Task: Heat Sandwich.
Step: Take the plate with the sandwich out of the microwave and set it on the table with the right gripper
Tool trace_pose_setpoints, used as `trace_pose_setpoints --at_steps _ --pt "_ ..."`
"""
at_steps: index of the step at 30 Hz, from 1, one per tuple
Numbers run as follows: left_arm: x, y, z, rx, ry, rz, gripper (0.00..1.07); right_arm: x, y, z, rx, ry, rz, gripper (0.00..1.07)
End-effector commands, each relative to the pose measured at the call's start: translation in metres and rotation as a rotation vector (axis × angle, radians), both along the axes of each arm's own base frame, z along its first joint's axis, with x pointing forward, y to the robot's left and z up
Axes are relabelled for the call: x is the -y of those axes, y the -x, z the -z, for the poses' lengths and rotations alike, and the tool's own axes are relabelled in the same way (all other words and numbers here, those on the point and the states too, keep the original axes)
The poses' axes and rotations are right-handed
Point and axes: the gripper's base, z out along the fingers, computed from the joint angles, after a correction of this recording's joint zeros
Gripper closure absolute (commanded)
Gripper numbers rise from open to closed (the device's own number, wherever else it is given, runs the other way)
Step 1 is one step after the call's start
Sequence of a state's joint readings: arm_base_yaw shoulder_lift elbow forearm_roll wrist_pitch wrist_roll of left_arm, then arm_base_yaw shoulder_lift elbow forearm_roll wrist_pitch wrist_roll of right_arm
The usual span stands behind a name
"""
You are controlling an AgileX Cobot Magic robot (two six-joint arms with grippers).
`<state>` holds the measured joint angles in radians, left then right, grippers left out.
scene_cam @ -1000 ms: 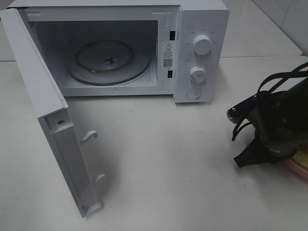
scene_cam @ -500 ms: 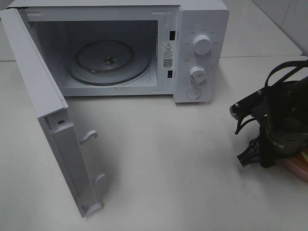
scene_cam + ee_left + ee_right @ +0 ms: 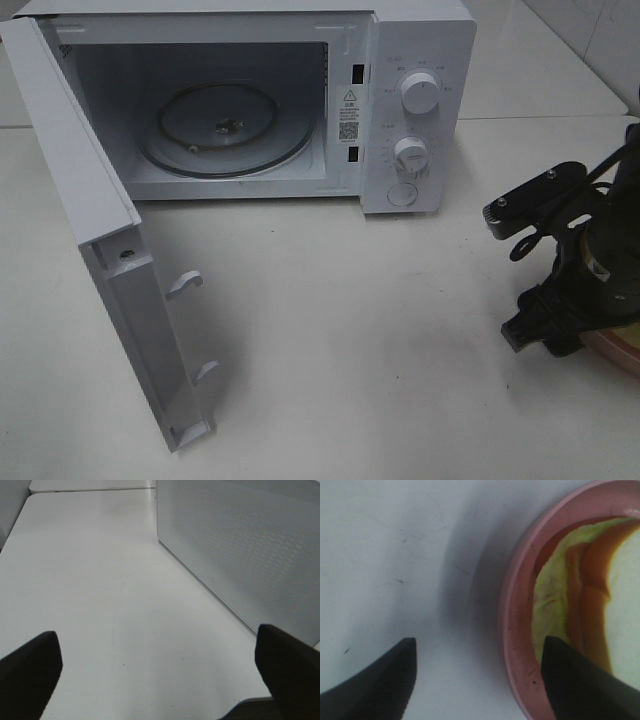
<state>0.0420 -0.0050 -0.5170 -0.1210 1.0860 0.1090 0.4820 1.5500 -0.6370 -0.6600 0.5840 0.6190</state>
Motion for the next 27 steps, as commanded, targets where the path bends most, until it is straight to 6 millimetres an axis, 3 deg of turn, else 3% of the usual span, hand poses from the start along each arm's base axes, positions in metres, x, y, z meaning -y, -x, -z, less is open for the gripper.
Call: trace_pose_setpoints --at_steps 1,5,19,27 --pt "0.001 0.002 -0.001 0.025 0.003 0.004 0.09 -0.001 0.009 -0.017 -0.015 -0.047 -0.05 0.29" --pt "0.001 0.002 -0.001 0.025 0.003 0.004 0.09 0.0 0.016 -0.027 -0.018 -0.072 -0.058 0.24" --pt "0.001 0.002 -0.001 0.025 0.003 0.004 0.09 0.008 0.062 -0.086 0.044 -0.285 -0.106 0.27" --pt "0.001 0.002 -0.001 0.025 0.003 0.004 0.09 0.02 0.089 -0.109 0.1 -0.322 -0.12 0.29"
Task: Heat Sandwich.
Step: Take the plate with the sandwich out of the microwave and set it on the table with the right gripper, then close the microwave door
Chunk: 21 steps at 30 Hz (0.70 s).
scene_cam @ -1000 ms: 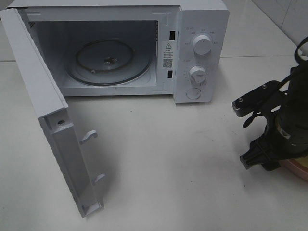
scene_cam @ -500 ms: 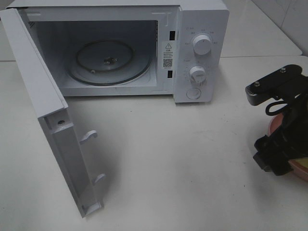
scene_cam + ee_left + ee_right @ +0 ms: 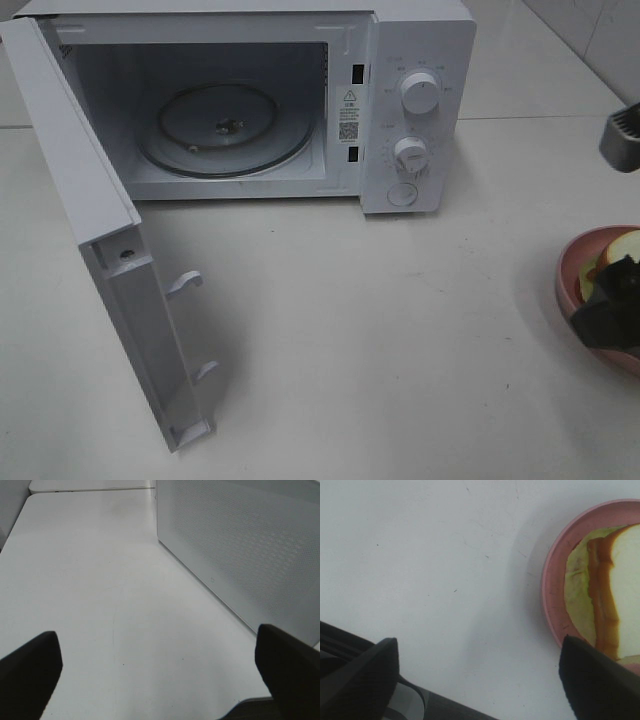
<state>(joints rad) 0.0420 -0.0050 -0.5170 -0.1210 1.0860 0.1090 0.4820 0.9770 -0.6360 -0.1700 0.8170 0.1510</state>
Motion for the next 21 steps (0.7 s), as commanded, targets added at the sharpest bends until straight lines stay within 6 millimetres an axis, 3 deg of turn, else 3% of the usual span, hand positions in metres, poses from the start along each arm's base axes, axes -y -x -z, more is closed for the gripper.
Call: trace_pose_setpoints --at_steps 1,21 --pt "0.001 0.002 -0.001 0.025 0.003 0.004 0.09 0.01 0.019 -0.014 0.029 -0.006 -0.011 0.29" --pt "0.001 0.002 -0.001 0.025 0.003 0.004 0.09 0.05 0.089 -0.043 0.205 -0.081 0.023 0.31"
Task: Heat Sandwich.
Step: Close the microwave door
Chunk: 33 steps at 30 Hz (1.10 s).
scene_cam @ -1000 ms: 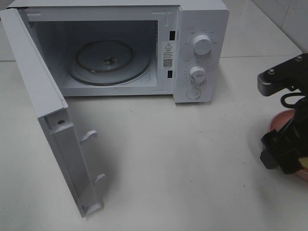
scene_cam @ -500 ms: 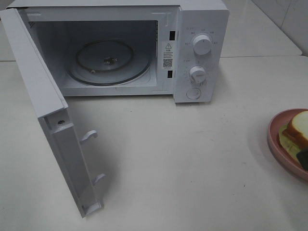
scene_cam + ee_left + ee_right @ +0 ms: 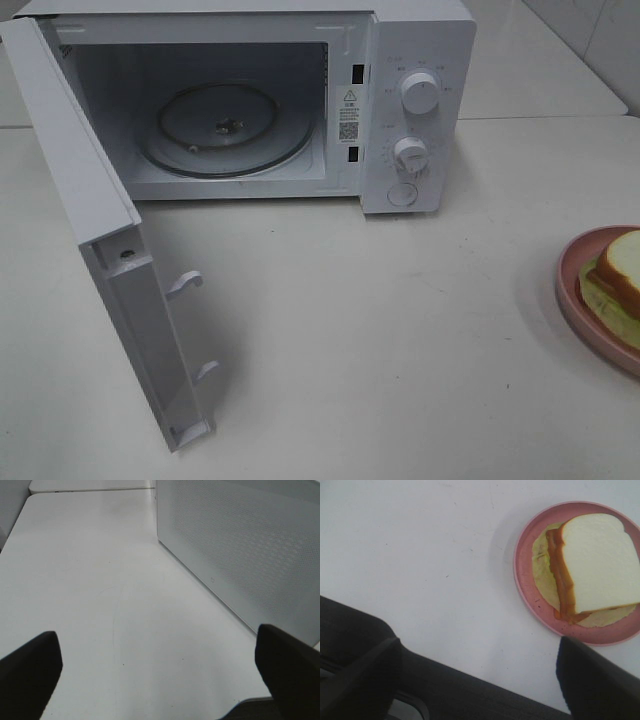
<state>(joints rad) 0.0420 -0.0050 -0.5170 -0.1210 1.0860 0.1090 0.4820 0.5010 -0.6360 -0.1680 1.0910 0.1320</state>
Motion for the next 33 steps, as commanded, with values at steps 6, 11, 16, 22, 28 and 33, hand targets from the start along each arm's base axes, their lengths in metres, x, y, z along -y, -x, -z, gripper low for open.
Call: trace_pose_setpoints --at_steps 6,11,16,22,28,33 --pt "0.001 0.002 -0.001 0.025 0.003 0.004 0.09 0.014 0.023 -0.002 0.094 -0.016 -0.009 0.31" --pt "0.001 0.002 -0.001 0.025 0.003 0.004 0.09 0.016 0.027 0.008 0.093 -0.022 -0.008 0.31" --pt "0.001 0.002 -0.001 0.025 0.003 0.004 0.09 0.019 0.03 0.012 0.102 -0.033 0.071 0.31" --pt "0.001 0.002 -0.001 0.025 0.003 0.004 0.09 0.025 0.039 0.018 0.201 -0.029 0.145 0.31" --pt "0.001 0.002 -0.001 0.025 0.003 0.004 0.09 0.024 0.048 0.017 0.247 -0.088 0.196 0.31" --pt "0.001 0.002 -0.001 0.025 0.003 0.004 0.09 0.023 0.053 0.017 0.271 -0.111 0.224 0.31"
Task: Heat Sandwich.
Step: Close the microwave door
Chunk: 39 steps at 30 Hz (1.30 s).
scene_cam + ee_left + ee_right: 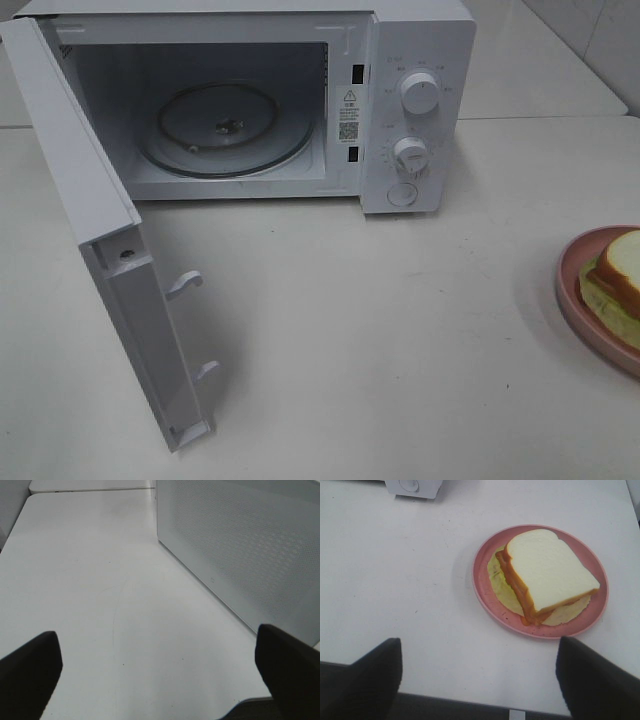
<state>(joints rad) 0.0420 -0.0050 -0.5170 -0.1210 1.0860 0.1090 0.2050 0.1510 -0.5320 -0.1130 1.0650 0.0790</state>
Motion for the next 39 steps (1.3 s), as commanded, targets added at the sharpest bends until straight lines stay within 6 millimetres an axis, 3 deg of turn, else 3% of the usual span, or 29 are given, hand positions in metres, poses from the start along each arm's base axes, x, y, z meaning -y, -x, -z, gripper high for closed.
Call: trace_pose_setpoints --at_steps 1,9,39 --pt "0.001 0.002 -0.001 0.025 0.003 0.004 0.09 0.0 0.005 0.0 0.039 -0.008 0.017 0.31" --pt "0.001 0.002 -0.001 0.025 0.003 0.004 0.09 0.001 0.023 0.004 0.218 -0.042 0.095 0.31" --pt "0.0 0.0 -0.001 0.014 0.003 0.004 0.09 0.0 0.022 0.004 0.215 -0.041 0.102 0.31"
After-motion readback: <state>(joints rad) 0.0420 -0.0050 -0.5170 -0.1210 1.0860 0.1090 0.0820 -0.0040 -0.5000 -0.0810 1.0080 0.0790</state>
